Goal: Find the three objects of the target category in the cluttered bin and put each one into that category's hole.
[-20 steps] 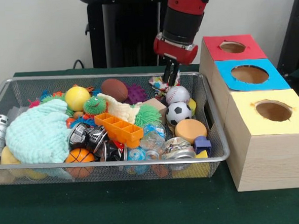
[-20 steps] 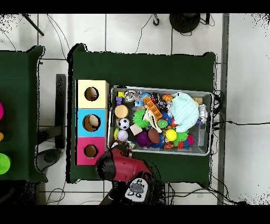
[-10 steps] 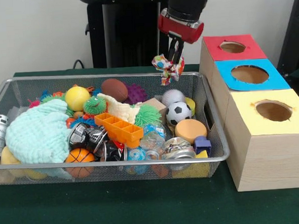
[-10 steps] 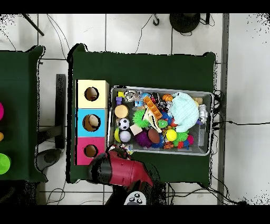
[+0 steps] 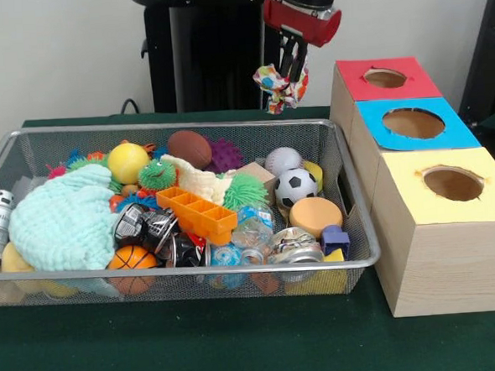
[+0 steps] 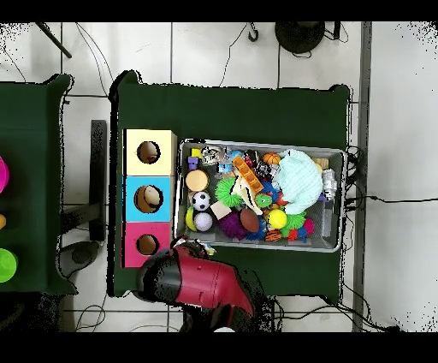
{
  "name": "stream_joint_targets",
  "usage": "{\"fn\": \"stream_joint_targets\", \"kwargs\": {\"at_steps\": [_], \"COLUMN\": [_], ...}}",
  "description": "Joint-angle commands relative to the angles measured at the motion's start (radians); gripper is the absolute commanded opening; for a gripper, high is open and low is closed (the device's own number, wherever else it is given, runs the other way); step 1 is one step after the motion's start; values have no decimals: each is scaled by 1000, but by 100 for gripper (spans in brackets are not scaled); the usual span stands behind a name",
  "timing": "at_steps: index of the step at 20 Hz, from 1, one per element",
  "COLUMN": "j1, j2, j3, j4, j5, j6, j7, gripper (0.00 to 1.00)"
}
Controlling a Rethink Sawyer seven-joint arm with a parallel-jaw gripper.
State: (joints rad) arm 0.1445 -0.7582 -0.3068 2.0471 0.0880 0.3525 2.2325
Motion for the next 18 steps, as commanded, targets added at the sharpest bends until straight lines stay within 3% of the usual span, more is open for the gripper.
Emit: {"fn": "stream_joint_targets", "kwargs": {"at_steps": [1, 13, 18], "j1": [-9, -46, -38], "j2": [-61, -37, -62], "j3": [24, 113, 113], "j4": [-69, -124, -122], "j5": [-21, 8, 12], "j6": [138, 120, 140], "j7": [60, 46, 55], "gripper": [0, 0, 0]}}
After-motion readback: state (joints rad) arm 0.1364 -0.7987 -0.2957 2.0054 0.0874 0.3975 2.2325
